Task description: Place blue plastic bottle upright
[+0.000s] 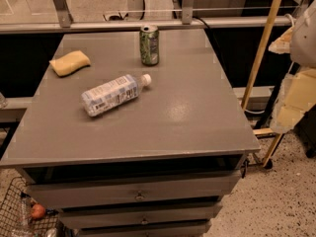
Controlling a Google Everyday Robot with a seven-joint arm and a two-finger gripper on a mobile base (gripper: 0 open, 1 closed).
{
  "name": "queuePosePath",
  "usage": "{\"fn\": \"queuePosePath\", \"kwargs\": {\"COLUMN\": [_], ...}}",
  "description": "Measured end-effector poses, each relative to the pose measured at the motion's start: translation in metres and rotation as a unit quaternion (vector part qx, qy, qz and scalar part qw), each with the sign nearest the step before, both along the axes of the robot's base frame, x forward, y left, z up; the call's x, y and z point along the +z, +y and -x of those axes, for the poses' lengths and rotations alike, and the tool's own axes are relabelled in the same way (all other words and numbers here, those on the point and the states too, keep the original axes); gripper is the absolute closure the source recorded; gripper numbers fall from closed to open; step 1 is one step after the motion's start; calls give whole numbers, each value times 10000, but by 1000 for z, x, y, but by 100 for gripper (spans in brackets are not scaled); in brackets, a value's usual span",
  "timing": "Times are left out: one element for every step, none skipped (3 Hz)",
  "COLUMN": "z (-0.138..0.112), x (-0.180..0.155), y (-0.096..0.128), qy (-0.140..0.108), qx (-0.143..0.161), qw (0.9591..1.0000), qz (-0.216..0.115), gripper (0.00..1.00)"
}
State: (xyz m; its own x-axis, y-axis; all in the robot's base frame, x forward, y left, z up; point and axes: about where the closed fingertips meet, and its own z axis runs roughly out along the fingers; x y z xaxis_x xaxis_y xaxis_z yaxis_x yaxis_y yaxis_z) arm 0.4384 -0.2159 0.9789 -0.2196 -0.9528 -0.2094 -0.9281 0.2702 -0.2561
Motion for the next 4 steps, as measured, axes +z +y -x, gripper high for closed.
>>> {"fn": "queuePosePath", "kwargs": {"z": [0,-16,-36,-44], "x": [0,5,8,9], "y": [0,29,77,127], "qy": [-1,-10,-64,-94], "qx": [0,543,1297,1880], "qw": [10000,9983,9913,9819], "qz": [0,196,234,218], "gripper": [0,0,0,0]}}
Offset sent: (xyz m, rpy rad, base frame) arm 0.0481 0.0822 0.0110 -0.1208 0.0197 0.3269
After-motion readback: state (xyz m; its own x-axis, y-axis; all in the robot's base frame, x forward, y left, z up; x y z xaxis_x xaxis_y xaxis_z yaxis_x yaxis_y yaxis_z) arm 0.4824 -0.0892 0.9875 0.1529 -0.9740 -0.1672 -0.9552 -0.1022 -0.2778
